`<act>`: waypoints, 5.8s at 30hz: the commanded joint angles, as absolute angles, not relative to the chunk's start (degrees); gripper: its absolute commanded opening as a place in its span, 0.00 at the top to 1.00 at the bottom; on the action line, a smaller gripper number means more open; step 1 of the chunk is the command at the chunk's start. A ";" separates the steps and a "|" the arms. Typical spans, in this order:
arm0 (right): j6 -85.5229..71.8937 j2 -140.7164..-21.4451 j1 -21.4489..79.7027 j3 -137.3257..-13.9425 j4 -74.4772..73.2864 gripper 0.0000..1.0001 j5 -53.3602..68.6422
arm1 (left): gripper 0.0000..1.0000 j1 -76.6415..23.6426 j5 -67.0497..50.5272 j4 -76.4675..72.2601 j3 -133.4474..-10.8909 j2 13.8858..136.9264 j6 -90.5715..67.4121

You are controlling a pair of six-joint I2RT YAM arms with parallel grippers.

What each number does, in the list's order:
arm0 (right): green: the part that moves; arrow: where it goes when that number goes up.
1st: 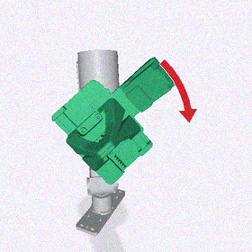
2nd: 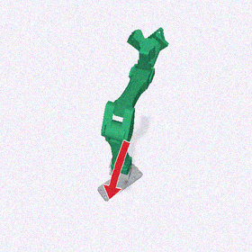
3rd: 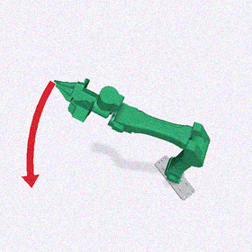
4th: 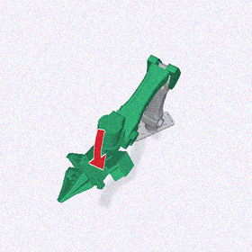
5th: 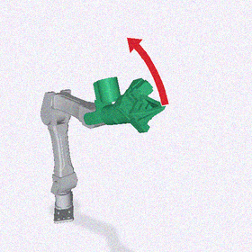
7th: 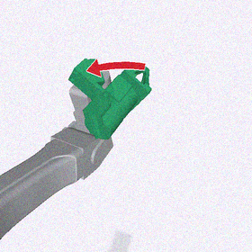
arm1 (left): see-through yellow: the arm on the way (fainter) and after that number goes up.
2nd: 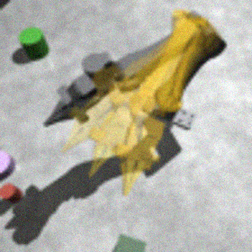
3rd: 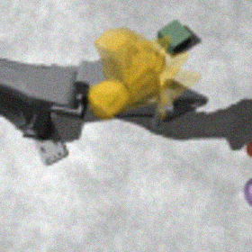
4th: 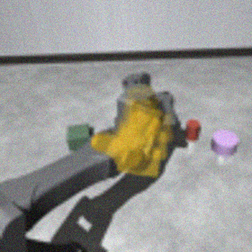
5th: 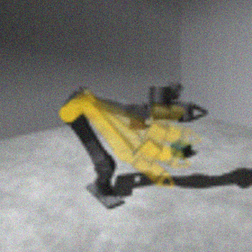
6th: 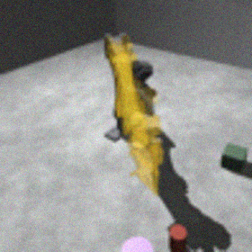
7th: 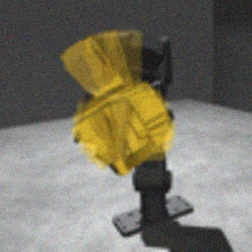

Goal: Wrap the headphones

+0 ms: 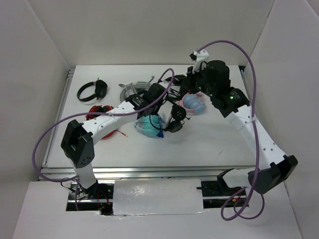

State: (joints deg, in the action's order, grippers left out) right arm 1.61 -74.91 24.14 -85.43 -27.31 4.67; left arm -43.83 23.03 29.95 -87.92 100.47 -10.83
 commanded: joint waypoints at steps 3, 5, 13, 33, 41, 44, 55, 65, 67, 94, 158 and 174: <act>0.28 -70.93 31.88 -87.36 -33.82 1.00 -10.69 | 1.00 -40.17 31.37 32.78 -95.43 101.07 -16.96; -2.00 -70.75 33.92 -87.28 -36.46 1.00 -18.00 | 1.00 -38.77 33.39 34.97 -96.85 101.77 -18.53; -8.00 -69.88 41.91 -82.11 -41.22 1.00 -11.79 | 1.00 -34.46 43.50 39.46 -103.62 103.80 -23.29; -11.95 -81.73 43.86 -72.51 -26.99 0.99 4.16 | 1.00 -28.75 31.95 32.45 -108.03 94.51 -26.45; -14.06 -77.89 43.95 -58.38 -0.33 1.00 0.80 | 1.00 -23.56 13.55 26.28 -100.29 85.52 -29.53; -13.80 -75.68 43.77 -47.66 19.07 0.96 0.44 | 1.00 -22.06 6.61 25.23 -99.58 83.24 -30.23; -11.95 -79.09 43.68 -35.42 54.11 0.75 -1.59 | 1.00 -21.45 -6.59 25.22 -101.86 78.66 -32.34; -13.09 -83.67 42.10 -35.07 61.52 0.68 1.56 | 1.00 -21.53 -9.14 27.33 -104.06 76.20 -31.03; -14.06 -84.89 41.23 -34.63 63.88 0.68 2.89 | 1.00 -21.53 -10.02 27.42 -104.41 75.50 -30.94; -11.00 -86.14 24.18 -48.41 36.59 1.00 14.68 | 1.00 -27.24 -19.95 21.72 -92.12 72.60 -17.59; -21.18 -79.98 45.79 -68.21 -29.19 0.89 -9.40 | 1.00 -26.10 5.54 24.62 -94.41 101.26 -29.79; -21.18 -71.91 46.93 -54.94 -20.83 0.53 -10.29 | 1.00 -26.37 0.88 23.12 -93.78 101.34 -31.03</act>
